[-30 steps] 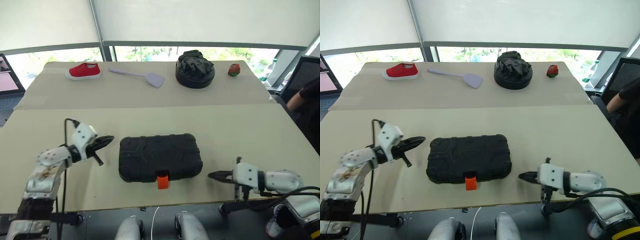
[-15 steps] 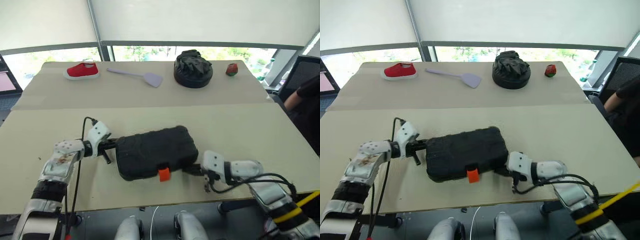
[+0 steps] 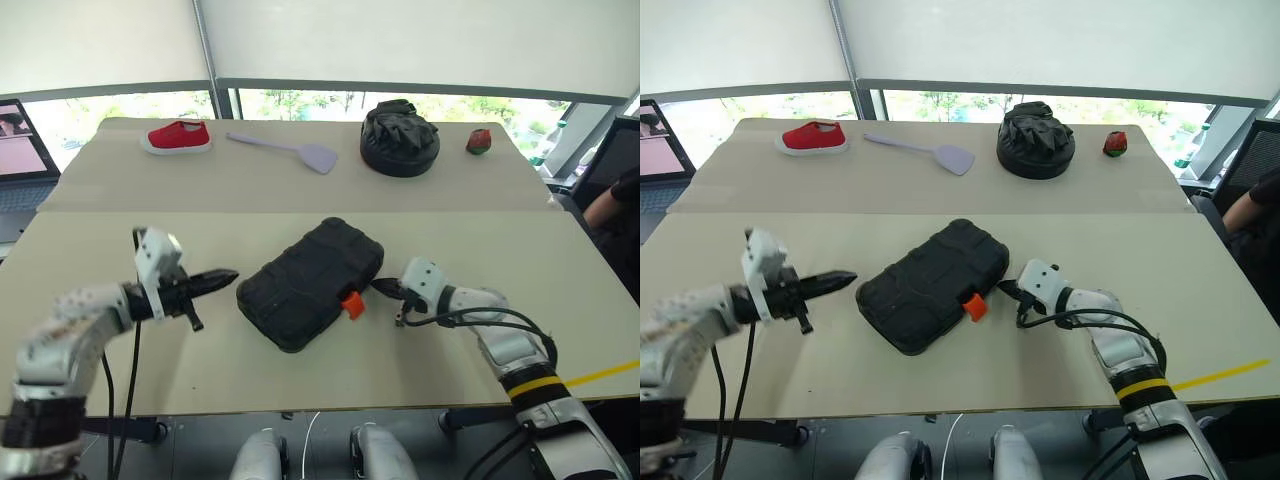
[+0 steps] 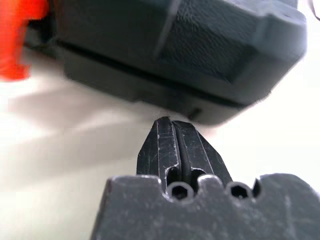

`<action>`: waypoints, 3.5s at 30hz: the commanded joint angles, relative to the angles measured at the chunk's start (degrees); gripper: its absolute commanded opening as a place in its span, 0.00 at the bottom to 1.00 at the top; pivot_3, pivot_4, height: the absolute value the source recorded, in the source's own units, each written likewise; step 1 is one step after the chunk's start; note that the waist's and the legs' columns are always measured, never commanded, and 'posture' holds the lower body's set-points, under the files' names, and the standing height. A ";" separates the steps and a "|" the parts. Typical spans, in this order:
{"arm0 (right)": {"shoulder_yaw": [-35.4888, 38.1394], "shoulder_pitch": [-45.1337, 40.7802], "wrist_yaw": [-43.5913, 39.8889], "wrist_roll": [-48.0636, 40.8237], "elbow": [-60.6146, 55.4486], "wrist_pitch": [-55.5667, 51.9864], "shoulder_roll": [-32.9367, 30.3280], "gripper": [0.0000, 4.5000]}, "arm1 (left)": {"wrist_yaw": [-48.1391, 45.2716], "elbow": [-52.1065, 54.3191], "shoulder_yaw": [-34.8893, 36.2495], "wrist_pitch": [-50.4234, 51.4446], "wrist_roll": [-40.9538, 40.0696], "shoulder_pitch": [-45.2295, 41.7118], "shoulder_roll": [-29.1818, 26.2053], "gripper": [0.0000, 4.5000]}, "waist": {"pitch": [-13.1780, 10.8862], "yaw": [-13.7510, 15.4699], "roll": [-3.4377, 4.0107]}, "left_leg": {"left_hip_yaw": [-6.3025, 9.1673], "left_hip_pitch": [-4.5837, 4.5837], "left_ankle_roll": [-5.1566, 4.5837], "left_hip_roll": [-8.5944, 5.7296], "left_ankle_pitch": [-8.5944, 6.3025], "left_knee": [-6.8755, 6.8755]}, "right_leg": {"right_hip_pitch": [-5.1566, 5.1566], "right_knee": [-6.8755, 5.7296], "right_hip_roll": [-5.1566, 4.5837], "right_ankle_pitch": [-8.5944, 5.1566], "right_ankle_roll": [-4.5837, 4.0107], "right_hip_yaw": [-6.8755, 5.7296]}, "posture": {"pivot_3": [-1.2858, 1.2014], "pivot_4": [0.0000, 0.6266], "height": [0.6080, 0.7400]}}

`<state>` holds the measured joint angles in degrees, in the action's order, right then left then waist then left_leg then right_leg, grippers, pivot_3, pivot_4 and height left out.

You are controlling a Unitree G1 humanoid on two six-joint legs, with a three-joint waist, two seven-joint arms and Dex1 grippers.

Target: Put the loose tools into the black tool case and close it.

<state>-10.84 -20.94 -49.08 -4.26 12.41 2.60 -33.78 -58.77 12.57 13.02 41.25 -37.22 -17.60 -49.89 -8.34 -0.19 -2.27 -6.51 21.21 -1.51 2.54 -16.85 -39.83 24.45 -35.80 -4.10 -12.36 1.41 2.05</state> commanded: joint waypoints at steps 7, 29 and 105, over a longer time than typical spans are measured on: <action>2.33 7.88 -5.56 -6.81 -16.88 -13.41 -4.09 0.02 | 2.30 -5.29 -22.92 -4.74 11.57 -14.38 11.17 0.01 | -0.02 -0.26 0.03 | -0.01 -0.02 0.00 -0.12 0.00 -0.05 | -0.10 -0.01 0.07 -0.02 0.04 0.05 | 0.52 0.24 1.00; -1.20 7.62 0.11 -4.41 -23.35 -17.78 3.14 0.02 | 15.10 -8.55 -28.49 -3.71 22.30 -8.42 21.91 0.01 | 0.41 -0.51 0.37 | 0.22 -0.21 -0.06 -0.10 -0.03 -0.04 | -0.28 0.01 0.21 -0.04 0.08 0.28 | 0.52 0.24 1.00; -2.19 -9.68 -0.05 -4.29 -4.07 -17.03 19.99 0.02 | 13.24 -8.13 -29.85 6.53 21.68 -7.30 20.93 0.01 | 0.80 -2.38 0.27 | 0.33 -0.94 -0.03 0.26 -0.01 0.49 | -0.30 -0.23 0.91 -0.23 -0.62 0.67 | 0.52 0.24 1.00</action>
<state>-15.62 -26.38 -51.08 -6.45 11.88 -17.12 -15.82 -45.65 8.58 -12.38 42.79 -17.09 -28.36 -28.98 -7.53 -2.57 -2.00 -6.17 20.29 -1.54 2.79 -16.86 -39.33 24.16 -36.03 -3.20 -12.60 0.79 2.72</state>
